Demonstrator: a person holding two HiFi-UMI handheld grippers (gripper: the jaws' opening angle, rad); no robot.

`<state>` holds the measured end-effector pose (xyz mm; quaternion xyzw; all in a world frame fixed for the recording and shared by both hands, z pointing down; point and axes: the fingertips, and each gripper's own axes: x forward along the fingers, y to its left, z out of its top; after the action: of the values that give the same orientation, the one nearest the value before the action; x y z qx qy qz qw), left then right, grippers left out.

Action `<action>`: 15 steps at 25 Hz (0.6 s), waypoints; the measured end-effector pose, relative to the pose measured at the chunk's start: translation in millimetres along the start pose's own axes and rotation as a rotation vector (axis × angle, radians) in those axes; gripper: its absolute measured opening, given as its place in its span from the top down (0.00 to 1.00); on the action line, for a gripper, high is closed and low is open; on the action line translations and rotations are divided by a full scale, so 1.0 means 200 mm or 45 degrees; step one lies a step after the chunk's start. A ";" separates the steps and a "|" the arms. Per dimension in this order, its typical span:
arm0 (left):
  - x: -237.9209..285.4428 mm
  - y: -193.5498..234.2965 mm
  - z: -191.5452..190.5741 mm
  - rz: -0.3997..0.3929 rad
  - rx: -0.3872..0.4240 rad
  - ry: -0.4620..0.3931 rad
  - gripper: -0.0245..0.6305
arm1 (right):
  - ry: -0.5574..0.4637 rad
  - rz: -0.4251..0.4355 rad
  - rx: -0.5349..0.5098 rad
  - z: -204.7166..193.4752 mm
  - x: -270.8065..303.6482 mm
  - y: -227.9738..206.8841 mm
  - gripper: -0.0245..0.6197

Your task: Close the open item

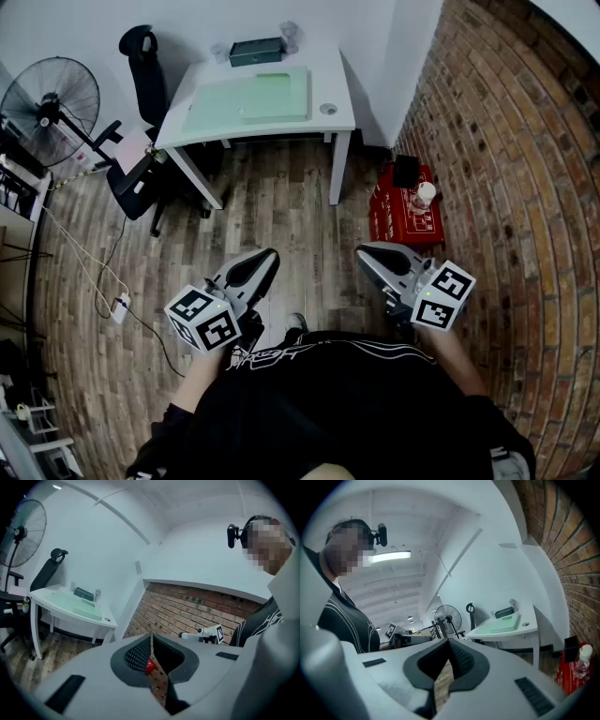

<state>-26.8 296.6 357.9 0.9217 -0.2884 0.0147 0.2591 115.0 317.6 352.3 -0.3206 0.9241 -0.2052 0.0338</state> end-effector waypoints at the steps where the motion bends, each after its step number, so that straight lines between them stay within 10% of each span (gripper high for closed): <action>1: 0.01 -0.02 0.00 -0.001 0.007 0.004 0.90 | -0.008 -0.007 0.004 0.00 -0.02 -0.01 0.96; 15: -0.04 -0.10 0.01 0.060 0.076 -0.046 0.90 | -0.083 -0.101 -0.075 -0.01 -0.21 -0.06 0.96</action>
<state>-22.8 313.3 346.0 0.9221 -0.3141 0.0129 0.2257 154.2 334.4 355.1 -0.3645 0.9146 -0.1687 0.0462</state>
